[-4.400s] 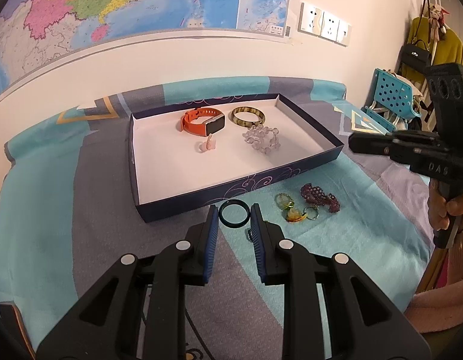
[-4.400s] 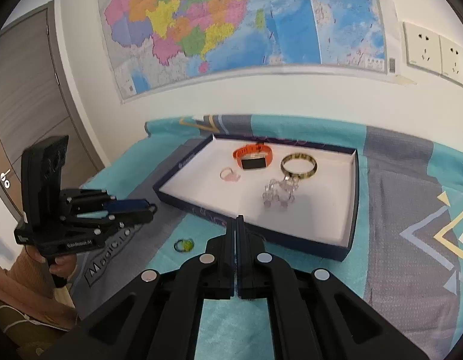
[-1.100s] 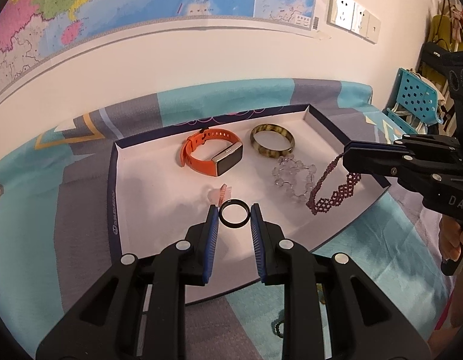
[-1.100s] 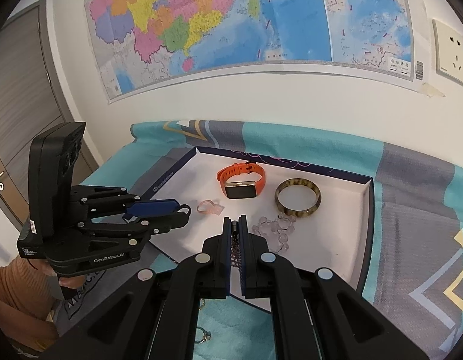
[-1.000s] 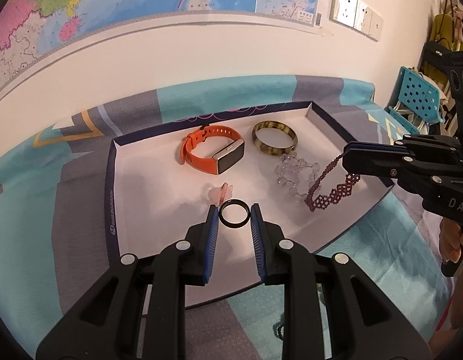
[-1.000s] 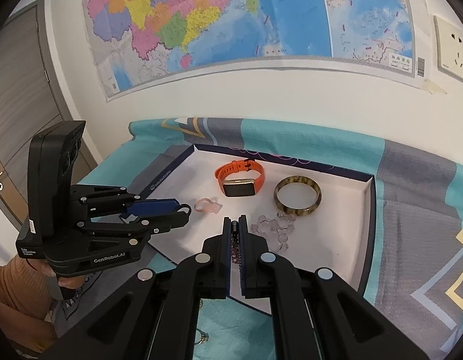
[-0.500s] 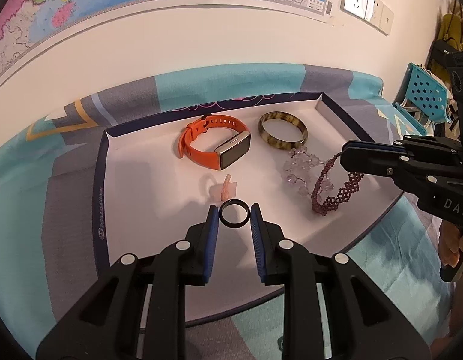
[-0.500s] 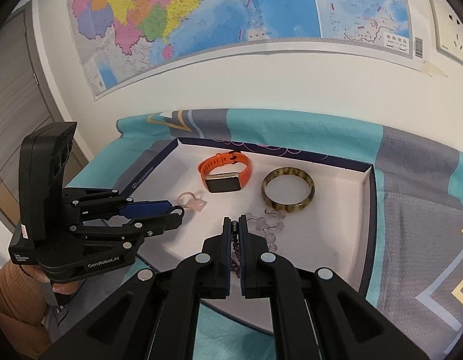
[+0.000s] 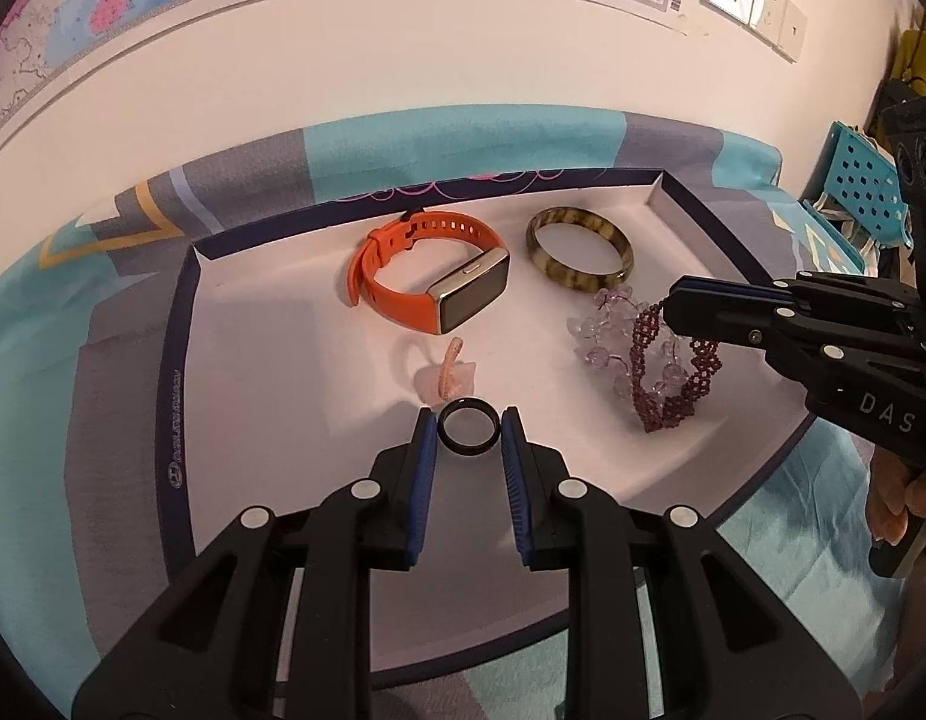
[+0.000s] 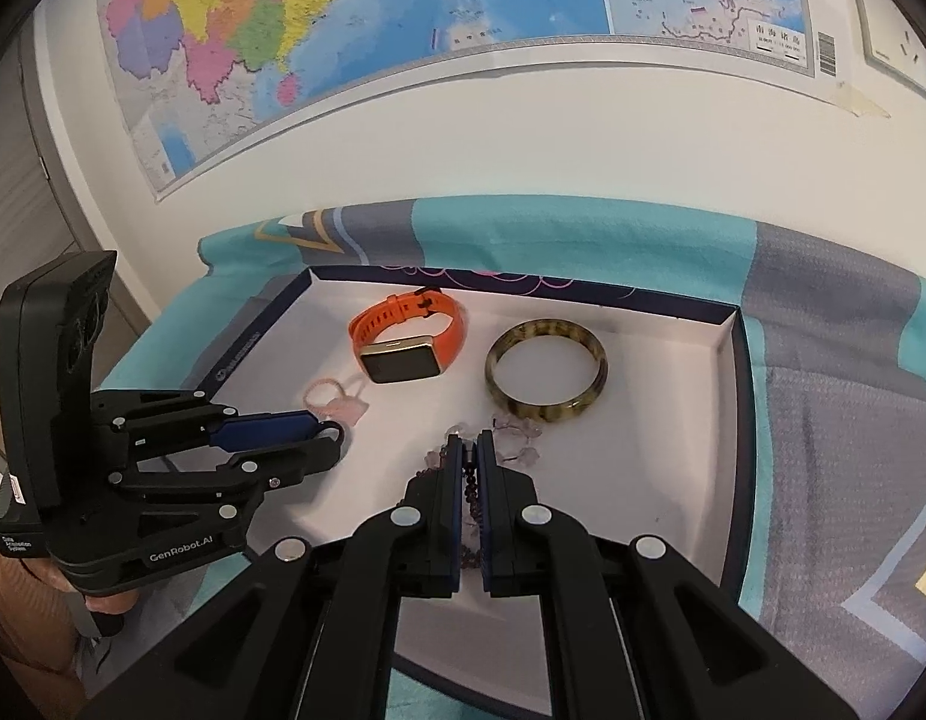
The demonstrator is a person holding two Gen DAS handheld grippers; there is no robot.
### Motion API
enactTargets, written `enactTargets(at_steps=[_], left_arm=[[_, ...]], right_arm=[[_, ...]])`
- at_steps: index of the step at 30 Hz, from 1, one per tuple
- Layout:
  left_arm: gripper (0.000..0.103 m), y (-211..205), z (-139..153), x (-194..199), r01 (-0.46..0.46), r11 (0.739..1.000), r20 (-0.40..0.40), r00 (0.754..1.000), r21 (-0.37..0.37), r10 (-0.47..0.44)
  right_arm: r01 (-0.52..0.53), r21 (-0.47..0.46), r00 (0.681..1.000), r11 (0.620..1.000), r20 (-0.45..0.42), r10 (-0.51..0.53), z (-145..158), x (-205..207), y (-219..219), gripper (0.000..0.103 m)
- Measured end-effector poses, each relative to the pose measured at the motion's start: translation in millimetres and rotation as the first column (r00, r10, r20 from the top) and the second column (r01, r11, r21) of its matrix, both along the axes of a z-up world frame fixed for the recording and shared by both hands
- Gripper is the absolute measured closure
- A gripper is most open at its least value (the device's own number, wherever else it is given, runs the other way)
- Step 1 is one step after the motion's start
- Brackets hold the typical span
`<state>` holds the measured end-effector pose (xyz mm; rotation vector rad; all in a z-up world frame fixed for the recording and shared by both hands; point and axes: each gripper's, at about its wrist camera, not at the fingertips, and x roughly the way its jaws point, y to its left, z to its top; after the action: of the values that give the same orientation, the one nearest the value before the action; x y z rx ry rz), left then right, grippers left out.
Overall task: Organize jewelry
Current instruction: 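Open the left tool over the box while the right tool releases the necklace, then move the left tool to the green-stone black ring while the right tool approaches the green pendant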
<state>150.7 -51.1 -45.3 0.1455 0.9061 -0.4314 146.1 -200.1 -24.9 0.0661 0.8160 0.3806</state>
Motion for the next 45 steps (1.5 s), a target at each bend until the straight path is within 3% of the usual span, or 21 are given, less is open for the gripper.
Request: enactTargets(at_steps=[7,10,13,17,22,28,36,45], left_arm=[[0.080,0,1,-2,-0.001,1.000,0.005,1.000,-0.007,0.001],[0.076,3,6,-5,-0.001,1.000,0.016,1.000,-0.024,0.002],[0.071,8,15,-12,-0.001,0.999,0.044,0.999,-0.038,0.003],[0.066,12,28,-24,0.001,0.999,0.088,0.996,-0.035,0.002],[0.061,22,41,-45,0.003,0.999,0.141,0.990,-0.045,0.003],[0.060,36,45,-74,-0.001,0.999,0.179,0.984,-0.049,0.010],[0.060,42,31,-102,0.023,0.999,0.152,0.988,-0.033,-0.017],[0.060,44,11,-118,0.035,0.999,0.099,0.995,-0.029,-0.032]], right_arm=[[0.020,-0.017,1.000,1.000,-0.006,-0.021,-5,7,1,0.096],[0.031,-0.017,1.000,0.999,0.002,-0.031,-4,6,-2,0.096],[0.040,-0.012,0.999,0.999,0.010,-0.040,-1,3,-5,0.086],[0.043,-0.008,0.999,0.999,0.019,-0.043,3,-3,-8,0.084],[0.038,0.009,0.998,0.999,0.043,-0.038,12,-21,-12,0.070],[-0.039,0.012,0.997,0.999,0.066,0.038,22,-64,-7,0.066],[-0.140,-0.059,0.990,0.988,0.008,0.141,0,-112,15,0.065],[-0.185,-0.066,0.983,0.981,-0.024,0.184,-16,-127,38,0.065]])
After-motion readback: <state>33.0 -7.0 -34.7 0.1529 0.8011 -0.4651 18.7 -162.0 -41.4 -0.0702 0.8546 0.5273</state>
